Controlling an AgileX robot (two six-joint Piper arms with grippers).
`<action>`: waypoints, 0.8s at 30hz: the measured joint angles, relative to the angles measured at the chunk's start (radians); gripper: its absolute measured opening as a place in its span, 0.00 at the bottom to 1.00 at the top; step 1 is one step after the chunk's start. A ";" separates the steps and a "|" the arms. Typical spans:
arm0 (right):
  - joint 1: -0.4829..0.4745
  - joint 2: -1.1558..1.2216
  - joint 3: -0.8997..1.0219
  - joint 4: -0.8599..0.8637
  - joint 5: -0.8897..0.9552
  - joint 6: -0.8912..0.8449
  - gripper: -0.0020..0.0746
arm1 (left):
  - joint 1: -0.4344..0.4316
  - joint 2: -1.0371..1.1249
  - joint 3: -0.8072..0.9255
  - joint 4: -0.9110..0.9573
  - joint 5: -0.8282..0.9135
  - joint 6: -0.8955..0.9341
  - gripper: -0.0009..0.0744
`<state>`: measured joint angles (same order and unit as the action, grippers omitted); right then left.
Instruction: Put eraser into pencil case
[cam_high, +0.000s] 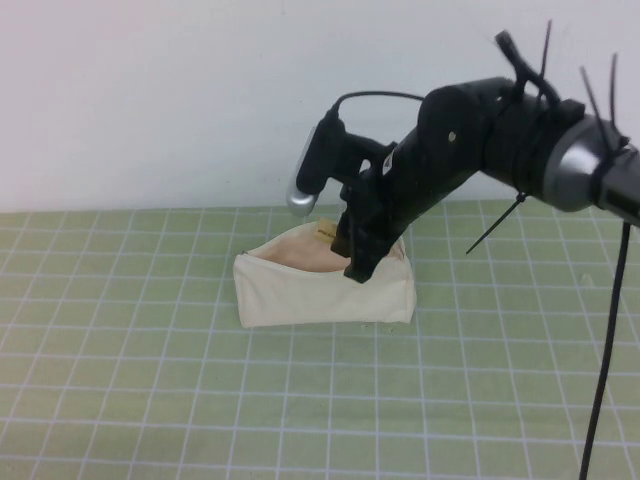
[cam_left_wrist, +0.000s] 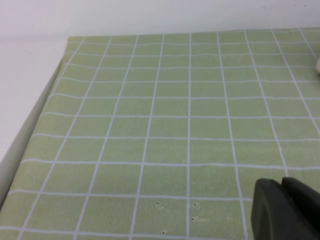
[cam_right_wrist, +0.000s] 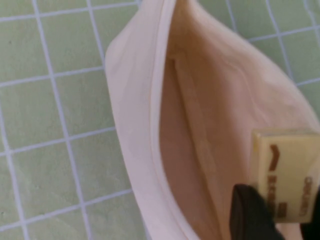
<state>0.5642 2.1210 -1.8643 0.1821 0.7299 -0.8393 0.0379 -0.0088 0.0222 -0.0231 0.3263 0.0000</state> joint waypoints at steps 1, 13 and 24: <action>0.000 0.009 0.000 0.000 -0.005 0.002 0.29 | 0.000 0.000 0.000 0.000 0.000 0.000 0.01; 0.001 0.002 -0.016 0.052 -0.023 0.080 0.54 | 0.000 0.000 0.000 0.000 0.000 0.000 0.01; 0.001 -0.258 -0.069 0.052 0.106 0.255 0.08 | 0.000 0.000 0.000 0.000 0.000 0.000 0.01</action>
<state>0.5649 1.8628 -1.9338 0.2336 0.8362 -0.5840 0.0379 -0.0088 0.0222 -0.0231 0.3263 0.0000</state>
